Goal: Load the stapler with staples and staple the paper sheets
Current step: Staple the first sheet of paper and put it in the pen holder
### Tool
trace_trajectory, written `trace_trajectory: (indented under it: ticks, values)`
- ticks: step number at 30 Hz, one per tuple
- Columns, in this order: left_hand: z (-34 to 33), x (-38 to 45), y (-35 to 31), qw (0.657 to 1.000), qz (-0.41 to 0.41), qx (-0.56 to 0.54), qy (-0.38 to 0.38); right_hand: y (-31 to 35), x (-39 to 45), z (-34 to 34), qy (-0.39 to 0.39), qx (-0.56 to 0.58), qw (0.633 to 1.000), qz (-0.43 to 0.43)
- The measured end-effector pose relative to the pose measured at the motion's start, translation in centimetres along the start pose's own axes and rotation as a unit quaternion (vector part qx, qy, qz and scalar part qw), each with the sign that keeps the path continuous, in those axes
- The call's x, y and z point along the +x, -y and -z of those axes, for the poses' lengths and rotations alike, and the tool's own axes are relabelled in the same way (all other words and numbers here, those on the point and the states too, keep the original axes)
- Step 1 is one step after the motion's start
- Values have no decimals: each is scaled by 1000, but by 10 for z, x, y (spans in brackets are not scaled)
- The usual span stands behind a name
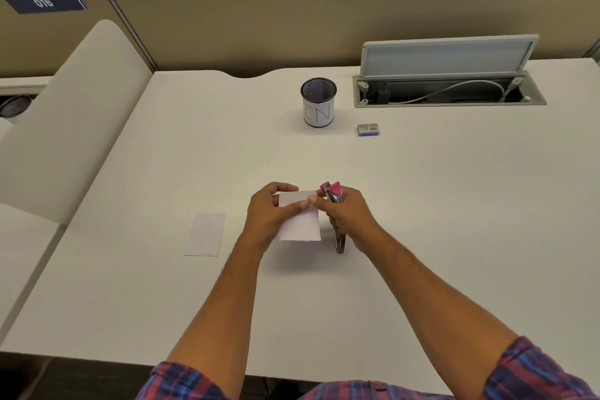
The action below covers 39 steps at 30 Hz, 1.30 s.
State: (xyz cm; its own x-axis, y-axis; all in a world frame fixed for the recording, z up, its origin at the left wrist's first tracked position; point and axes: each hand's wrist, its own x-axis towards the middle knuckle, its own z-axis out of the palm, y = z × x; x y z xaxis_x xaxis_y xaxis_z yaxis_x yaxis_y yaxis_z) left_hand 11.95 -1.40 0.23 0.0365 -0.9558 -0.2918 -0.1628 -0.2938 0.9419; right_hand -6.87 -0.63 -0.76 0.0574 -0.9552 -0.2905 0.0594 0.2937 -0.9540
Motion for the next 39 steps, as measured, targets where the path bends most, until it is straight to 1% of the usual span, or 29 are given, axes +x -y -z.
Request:
trace_trajectory:
  ticks: [2,4,7,9,12,14,17,19,21,25,30,39]
  values:
    - [-3,-2,0,999,9,-33,5,1,1,3,-5,-16,1000,23]
    - [-4,-4,3,995,29,-89,25,2,2,4,-32,-18,998,43]
    - [-8,-8,8,982,64,-151,89,3,3,8,-81,-22,993,83]
    - [-11,-13,12,973,72,-181,121,5,2,12,-79,-41,989,115]
    - [-16,-16,15,964,80,-222,125,8,-3,20,-31,-107,980,168]
    - [-19,-16,13,960,87,-244,108,8,-8,27,6,-174,963,205]
    - [-20,-15,6,955,99,-262,95,5,-10,35,51,-307,919,242]
    - [-20,-15,4,957,106,-255,89,4,-10,37,57,-378,890,248]
    - [-19,-15,5,956,106,-261,84,4,-11,39,52,-406,876,253]
    - [-18,-16,3,945,124,-290,92,4,-12,40,45,-422,870,252]
    - [-16,-20,1,967,62,-227,97,3,-11,41,18,-407,881,239]
    - [-19,-25,2,975,50,-194,100,-7,-16,40,13,-388,894,223]
